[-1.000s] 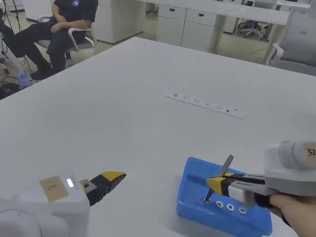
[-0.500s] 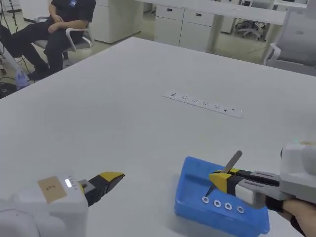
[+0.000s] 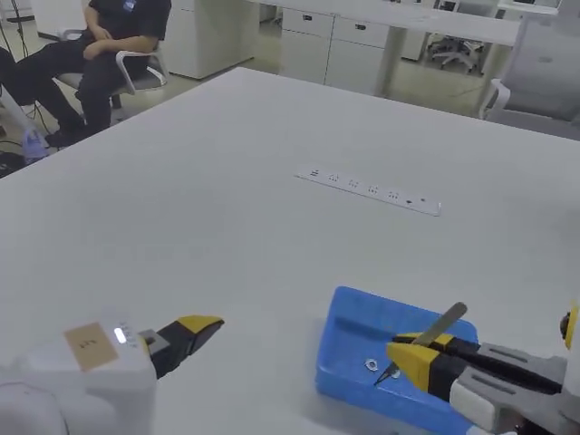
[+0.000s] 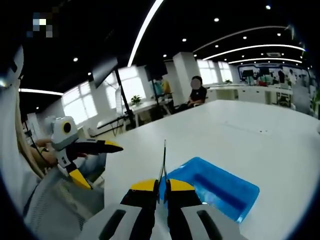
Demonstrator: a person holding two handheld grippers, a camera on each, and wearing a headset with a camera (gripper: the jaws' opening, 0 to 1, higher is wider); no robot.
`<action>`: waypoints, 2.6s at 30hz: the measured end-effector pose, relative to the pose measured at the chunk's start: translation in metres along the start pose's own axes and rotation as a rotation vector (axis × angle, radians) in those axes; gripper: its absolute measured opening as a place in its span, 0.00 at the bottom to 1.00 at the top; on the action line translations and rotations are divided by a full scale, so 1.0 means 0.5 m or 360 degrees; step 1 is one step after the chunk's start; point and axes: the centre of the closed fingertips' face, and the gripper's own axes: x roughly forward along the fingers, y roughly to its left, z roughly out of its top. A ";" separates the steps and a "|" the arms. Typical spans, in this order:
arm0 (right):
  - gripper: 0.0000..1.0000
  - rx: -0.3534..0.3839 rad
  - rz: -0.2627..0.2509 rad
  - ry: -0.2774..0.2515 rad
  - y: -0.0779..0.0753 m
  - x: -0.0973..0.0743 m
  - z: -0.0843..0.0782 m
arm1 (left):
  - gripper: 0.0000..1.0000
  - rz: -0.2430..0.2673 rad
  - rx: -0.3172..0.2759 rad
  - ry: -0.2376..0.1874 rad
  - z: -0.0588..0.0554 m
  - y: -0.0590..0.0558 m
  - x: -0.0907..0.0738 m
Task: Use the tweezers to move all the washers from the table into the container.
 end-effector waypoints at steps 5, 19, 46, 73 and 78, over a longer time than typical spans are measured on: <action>0.04 -0.0112 -0.0014 0.0103 -0.001 -0.009 -0.051 | 0.83 -0.0004 0.0007 0.0007 -0.001 -0.001 0.000; 0.04 -0.0341 -0.0086 0.0266 -0.023 -0.003 -0.123 | 0.83 -0.0013 0.0012 0.0030 -0.007 -0.003 0.001; 0.03 -0.0299 -0.0078 0.0261 -0.001 -0.007 -0.137 | 0.83 -0.0011 0.0021 0.0032 -0.009 -0.001 0.002; 0.03 -0.0227 -0.0038 -0.0025 -0.014 0.015 0.043 | 0.83 -0.0005 0.0012 0.0011 -0.006 0.003 0.001; 0.03 -0.0200 -0.0048 -0.0027 -0.030 0.035 0.051 | 0.83 -0.0004 0.0010 0.0015 -0.006 0.003 0.001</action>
